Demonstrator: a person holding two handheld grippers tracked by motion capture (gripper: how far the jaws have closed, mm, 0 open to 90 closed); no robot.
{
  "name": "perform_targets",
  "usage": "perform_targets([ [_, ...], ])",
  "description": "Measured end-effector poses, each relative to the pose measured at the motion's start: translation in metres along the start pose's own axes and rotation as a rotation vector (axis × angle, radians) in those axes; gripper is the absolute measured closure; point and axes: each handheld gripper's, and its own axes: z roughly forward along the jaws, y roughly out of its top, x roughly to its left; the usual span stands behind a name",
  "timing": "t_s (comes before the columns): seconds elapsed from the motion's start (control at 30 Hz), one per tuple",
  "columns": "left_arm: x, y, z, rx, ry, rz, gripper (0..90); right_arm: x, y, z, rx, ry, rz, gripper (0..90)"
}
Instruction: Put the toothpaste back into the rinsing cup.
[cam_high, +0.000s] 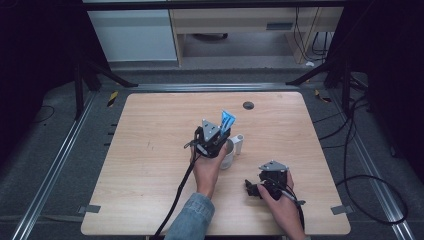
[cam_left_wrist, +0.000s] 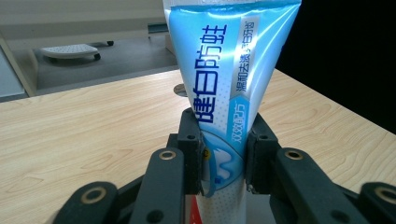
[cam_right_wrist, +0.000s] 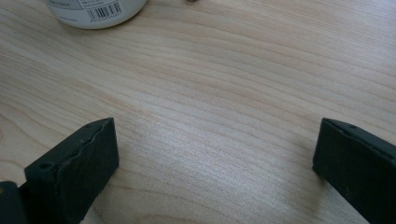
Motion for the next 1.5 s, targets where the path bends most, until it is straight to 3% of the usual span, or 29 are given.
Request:
perform_targets([
  [1.0,-0.0073,-0.0017,-0.0018,0.044,-0.005,0.011,71.0,0.0001,0.0,0.0,0.0,0.0,0.001,0.5],
  [1.5,-0.0031,0.0028,0.0017,0.068,-0.02,0.002,69.2,0.0,0.0,0.0,0.0,0.0,0.0,0.5],
])
